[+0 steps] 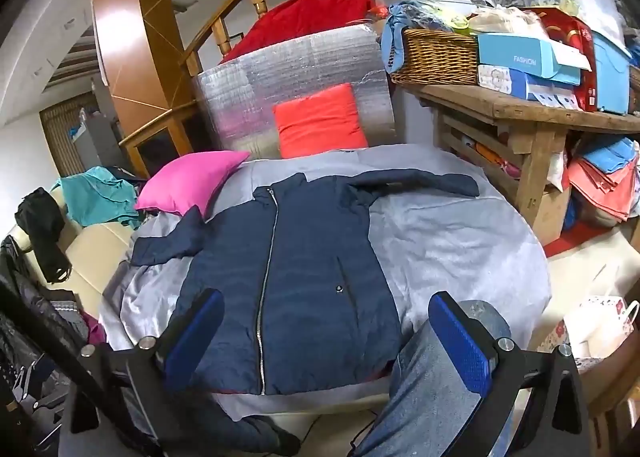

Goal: Fold large clothes

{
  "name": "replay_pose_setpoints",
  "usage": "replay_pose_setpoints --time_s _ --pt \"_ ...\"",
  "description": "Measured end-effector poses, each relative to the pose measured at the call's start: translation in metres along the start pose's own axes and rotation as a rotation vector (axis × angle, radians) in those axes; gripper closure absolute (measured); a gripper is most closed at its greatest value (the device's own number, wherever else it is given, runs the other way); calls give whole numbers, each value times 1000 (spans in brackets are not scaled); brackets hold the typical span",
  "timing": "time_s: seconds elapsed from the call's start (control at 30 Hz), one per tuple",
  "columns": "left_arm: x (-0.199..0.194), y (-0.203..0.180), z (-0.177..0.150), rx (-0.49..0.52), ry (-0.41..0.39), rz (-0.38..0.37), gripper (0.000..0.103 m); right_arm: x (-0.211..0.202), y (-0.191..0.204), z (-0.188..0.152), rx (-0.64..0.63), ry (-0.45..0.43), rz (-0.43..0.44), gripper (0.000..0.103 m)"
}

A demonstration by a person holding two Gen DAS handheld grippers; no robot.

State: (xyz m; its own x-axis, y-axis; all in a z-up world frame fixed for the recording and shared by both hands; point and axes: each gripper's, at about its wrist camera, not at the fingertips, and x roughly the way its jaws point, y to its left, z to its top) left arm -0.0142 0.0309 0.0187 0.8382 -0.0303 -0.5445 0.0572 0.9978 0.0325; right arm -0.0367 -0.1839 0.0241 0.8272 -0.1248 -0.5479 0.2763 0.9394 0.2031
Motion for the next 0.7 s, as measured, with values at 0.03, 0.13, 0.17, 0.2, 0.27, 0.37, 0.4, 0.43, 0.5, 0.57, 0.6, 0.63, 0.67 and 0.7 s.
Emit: replay_pose_setpoints --time_s 0.03,0.13,0.17,0.2,0.27,0.37,0.4,0.43,0.5,0.57,0.6,0.63,0.67,0.7 --pt "0 0 -1 1 2 0 0 0 0 0 -2 -1 -1 0" --pt "1 2 -2 0 7 -3 0 -1 1 -1 -2 -3 -1 0" --pt "1 2 -2 0 9 -1 0 -1 1 0 -1 -3 -1 0" --pt "2 3 -2 0 10 0 0 -1 1 0 0 -2 -2 0" --pt "2 3 -2 -2 12 0 0 -1 1 -1 1 2 0 0" --pt "4 4 -2 -6 19 0 0 0 1 0 0 6 1 0" --pt "4 4 -2 -6 20 4 0 0 1 0 0 6 1 0" --pt "5 4 -2 -6 21 6 0 0 1 0 0 5 3 0" --pt "6 4 -2 -3 28 11 0 0 1 -1 -2 6 2 0" --pt "7 5 -2 0 35 19 0 1 3 0 -2 8 1 0" --pt "8 5 -2 -1 38 21 0 1 3 0 -3 9 0 0" --pt "9 6 -1 -2 42 23 0 1 4 0 -6 10 -1 0" --pt "10 7 -1 -3 47 25 0 1 4 0 -8 12 -1 0" --pt "11 7 -1 -6 53 21 0 1 5 0 -11 13 0 0"
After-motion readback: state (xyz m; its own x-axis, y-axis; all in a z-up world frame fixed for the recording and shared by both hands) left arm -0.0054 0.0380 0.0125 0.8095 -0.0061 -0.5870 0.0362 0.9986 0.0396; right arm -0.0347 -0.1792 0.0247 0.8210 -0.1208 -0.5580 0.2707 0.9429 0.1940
